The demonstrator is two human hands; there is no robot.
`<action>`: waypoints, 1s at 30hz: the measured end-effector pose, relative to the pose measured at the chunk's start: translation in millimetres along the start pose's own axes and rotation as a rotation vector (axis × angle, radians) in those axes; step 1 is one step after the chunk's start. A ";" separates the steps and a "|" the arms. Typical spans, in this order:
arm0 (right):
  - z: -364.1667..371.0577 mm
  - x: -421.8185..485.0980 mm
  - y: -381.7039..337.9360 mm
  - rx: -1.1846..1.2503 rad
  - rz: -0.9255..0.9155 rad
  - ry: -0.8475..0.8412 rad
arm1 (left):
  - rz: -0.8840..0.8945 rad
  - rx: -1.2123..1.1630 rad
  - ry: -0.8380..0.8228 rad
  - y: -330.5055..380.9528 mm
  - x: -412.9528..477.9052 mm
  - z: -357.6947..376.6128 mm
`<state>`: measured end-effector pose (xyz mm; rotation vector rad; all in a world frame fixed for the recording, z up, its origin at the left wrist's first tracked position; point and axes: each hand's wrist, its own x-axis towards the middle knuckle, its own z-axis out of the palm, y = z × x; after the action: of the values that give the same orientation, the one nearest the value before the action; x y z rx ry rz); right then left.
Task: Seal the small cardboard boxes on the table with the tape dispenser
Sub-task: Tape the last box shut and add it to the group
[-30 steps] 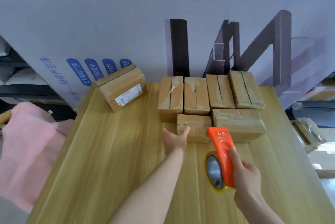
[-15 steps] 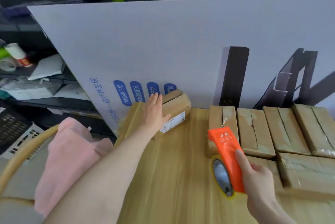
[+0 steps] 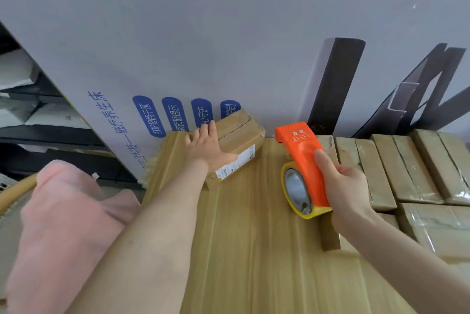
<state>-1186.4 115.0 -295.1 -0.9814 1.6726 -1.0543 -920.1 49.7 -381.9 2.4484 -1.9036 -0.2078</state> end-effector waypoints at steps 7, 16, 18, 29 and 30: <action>-35.5 -18.9 5.7 -0.015 -0.035 -0.015 | 0.003 -0.011 -0.057 -4.4 -42.7 4.0; -109.8 -69.8 22.0 -0.014 -0.057 -0.077 | -0.035 -0.053 -0.113 19.1 -169.7 10.7; -134.1 -82.3 26.4 -0.025 -0.069 -0.079 | -0.039 -0.084 -0.099 32.9 -204.9 14.3; -313.2 -124.9 42.6 -0.045 -0.161 -0.192 | 0.001 -0.096 -0.029 168.4 -365.7 -4.0; -330.5 -126.0 45.6 -0.044 -0.158 -0.199 | 0.018 -0.086 -0.025 186.3 -377.5 -7.9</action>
<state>-1471.5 318.3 -227.3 -1.2221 1.4798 -0.9900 -1189.4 367.7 -321.9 2.3835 -1.8841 -0.3137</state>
